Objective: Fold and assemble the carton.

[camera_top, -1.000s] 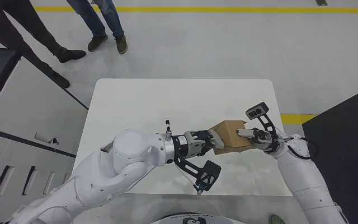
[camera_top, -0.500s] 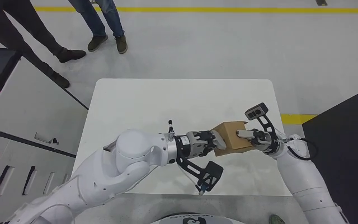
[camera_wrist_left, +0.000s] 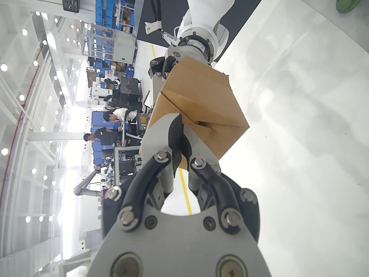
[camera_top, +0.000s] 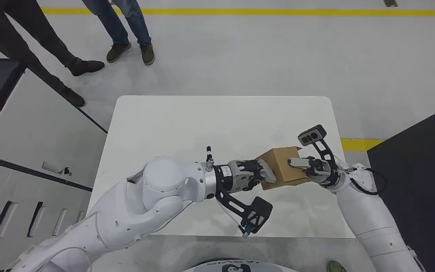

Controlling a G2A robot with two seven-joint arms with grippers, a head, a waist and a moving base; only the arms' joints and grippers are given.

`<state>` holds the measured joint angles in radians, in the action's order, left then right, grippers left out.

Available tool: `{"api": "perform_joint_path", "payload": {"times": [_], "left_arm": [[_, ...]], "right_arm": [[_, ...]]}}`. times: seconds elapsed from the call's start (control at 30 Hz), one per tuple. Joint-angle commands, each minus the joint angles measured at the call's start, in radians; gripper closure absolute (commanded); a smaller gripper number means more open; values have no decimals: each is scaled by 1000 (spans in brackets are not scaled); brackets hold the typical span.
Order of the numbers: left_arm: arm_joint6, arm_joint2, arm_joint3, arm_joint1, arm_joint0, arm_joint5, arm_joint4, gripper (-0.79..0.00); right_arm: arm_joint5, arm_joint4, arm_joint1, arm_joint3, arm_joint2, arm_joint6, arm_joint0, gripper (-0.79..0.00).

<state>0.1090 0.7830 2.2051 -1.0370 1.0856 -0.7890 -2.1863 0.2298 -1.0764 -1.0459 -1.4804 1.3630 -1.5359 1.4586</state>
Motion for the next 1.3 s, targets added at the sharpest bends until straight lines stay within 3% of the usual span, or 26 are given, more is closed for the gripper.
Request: {"api": "perform_joint_path", "payload": {"times": [0.0,0.93,1.27], "left_arm": [[2,-3,-3,-1,-2,-1,0,0],[4,-28,-39,-20,-36,-8,13,0],[-3,18,-18,-17,-33,-4,33,0]], "right_arm": [[0,0,1,0,-2,0,-1,0],[3,-19,28,-1,-42,0,-19,0],[8,-45,41,23,-27,0,-33,0]]}}
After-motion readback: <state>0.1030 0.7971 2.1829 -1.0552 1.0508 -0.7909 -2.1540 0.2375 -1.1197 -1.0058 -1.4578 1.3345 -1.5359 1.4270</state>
